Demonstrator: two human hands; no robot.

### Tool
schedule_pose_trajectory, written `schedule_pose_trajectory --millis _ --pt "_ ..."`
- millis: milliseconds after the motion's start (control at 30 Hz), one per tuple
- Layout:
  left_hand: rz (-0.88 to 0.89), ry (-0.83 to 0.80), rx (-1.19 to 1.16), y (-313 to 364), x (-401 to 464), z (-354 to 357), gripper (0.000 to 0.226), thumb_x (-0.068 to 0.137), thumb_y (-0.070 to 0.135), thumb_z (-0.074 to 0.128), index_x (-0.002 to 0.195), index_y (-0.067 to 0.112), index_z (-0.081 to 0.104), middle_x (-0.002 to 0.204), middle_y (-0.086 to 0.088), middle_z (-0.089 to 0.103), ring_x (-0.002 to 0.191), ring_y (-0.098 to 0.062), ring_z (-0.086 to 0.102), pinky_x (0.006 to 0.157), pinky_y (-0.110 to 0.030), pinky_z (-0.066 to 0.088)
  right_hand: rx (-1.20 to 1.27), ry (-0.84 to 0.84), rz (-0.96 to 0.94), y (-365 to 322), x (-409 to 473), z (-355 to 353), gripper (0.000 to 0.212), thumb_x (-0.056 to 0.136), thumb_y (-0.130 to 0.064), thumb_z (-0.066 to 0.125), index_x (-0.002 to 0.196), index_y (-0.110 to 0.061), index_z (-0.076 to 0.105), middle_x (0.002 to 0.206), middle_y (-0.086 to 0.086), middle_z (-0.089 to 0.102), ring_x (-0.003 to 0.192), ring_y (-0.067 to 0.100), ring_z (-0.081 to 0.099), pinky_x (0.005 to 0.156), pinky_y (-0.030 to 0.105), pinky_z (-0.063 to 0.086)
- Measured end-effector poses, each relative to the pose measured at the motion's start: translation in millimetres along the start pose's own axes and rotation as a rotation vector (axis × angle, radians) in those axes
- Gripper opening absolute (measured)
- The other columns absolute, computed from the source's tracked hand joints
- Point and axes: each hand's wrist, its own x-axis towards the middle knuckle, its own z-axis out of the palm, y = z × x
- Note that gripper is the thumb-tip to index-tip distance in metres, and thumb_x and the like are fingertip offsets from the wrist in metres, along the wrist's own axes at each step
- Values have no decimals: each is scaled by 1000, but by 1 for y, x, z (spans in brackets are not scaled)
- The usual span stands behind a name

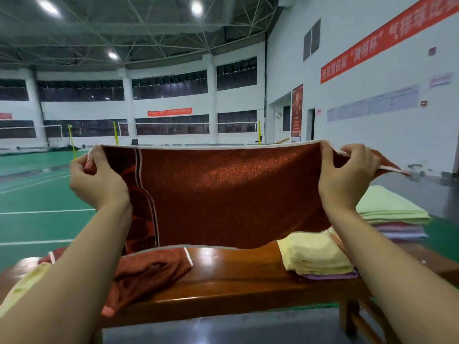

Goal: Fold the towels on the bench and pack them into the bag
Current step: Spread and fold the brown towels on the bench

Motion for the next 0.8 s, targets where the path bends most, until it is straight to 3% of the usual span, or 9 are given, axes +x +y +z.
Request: schedule_pose_trajectory --millis 67,167,333,500,600,800 --pt "59 34 -42 5 -12 -13 26 94 44 63 94 18 60 85 4 58 78 -7 48 74 -9 42 35 73 -8 -8 -7 -16 50 96 -56 58 97 -6 60 100 11 62 103 30 49 95 37 40" --pt "103 83 -64 -2 -25 -27 49 91 54 61 104 7 68 94 -1 61 84 -8 53 85 -21 48 21 121 -7 -12 -15 -33 52 97 -58 57 98 -6 59 103 10 61 105 29 50 96 39 42" --pt "149 75 111 -36 -35 -28 58 94 58 53 109 4 67 101 0 57 94 -20 56 94 -29 42 -87 101 -50 19 -27 -27 45 96 -49 63 95 -4 60 101 17 60 106 35 50 98 40 36" --pt "69 -27 292 -102 -45 -12 46 98 43 55 111 0 65 108 -15 59 106 -30 56 94 -29 37 -282 -184 -48 79 -56 24 41 94 -50 61 97 -9 62 102 16 59 107 35 47 99 43 35" --pt "51 -114 477 -156 -44 -13 43 102 37 54 113 -3 63 120 -26 57 110 -37 54 99 -38 35 -421 -379 -66 126 -82 62 38 92 -48 64 95 -10 63 99 17 61 105 36 48 98 45 36" --pt "-77 -161 733 -245 -20 -6 46 103 40 51 120 -2 60 129 -29 53 119 -42 52 103 -44 36 -563 -654 -121 194 -122 133 41 92 -49 64 93 -8 63 95 19 63 102 38 51 94 46 40"
